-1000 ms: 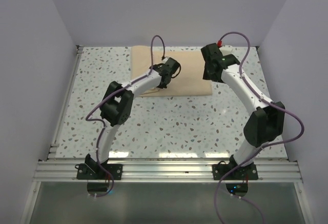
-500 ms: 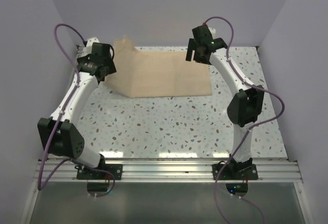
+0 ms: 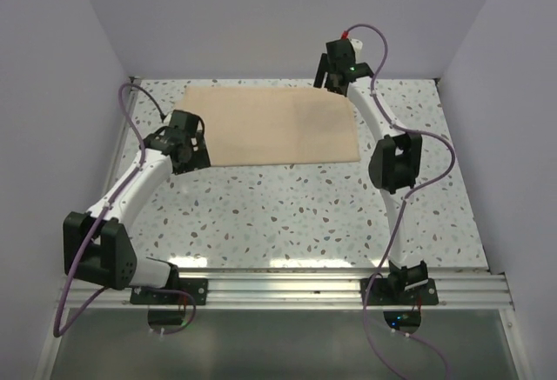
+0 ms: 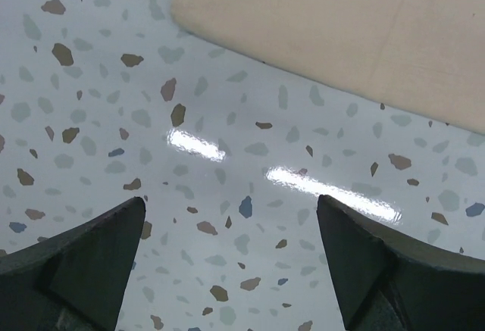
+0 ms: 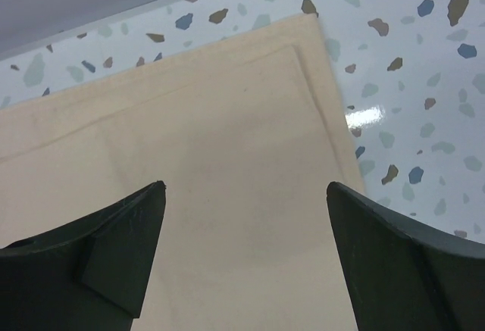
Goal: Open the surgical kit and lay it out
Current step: Open the surgical kit at the center of the board.
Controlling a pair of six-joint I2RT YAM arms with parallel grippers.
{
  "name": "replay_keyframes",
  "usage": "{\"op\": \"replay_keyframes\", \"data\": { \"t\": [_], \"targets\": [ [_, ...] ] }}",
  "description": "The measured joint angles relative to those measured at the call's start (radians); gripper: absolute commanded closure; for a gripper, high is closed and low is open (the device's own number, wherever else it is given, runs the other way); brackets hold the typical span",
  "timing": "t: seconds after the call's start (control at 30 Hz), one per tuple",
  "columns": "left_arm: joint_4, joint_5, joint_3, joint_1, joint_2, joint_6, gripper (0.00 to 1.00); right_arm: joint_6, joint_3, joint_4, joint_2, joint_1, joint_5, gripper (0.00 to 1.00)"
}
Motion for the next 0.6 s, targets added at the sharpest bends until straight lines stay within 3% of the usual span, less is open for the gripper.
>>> {"op": "replay_keyframes", "data": {
  "t": [0.23,0.6],
  "targets": [
    [-0.005,0.055,-0.080,0.000,-0.114,-0.034,0.01,0.038,0.093,0.077,0.164,-0.077,-0.012,0.18],
    [0.003,0.063,-0.102,0.000,-0.114,-0.050,0.01,0.072,0.148,0.184,0.332,-0.135,-0.073,0.27]
  ]
}}
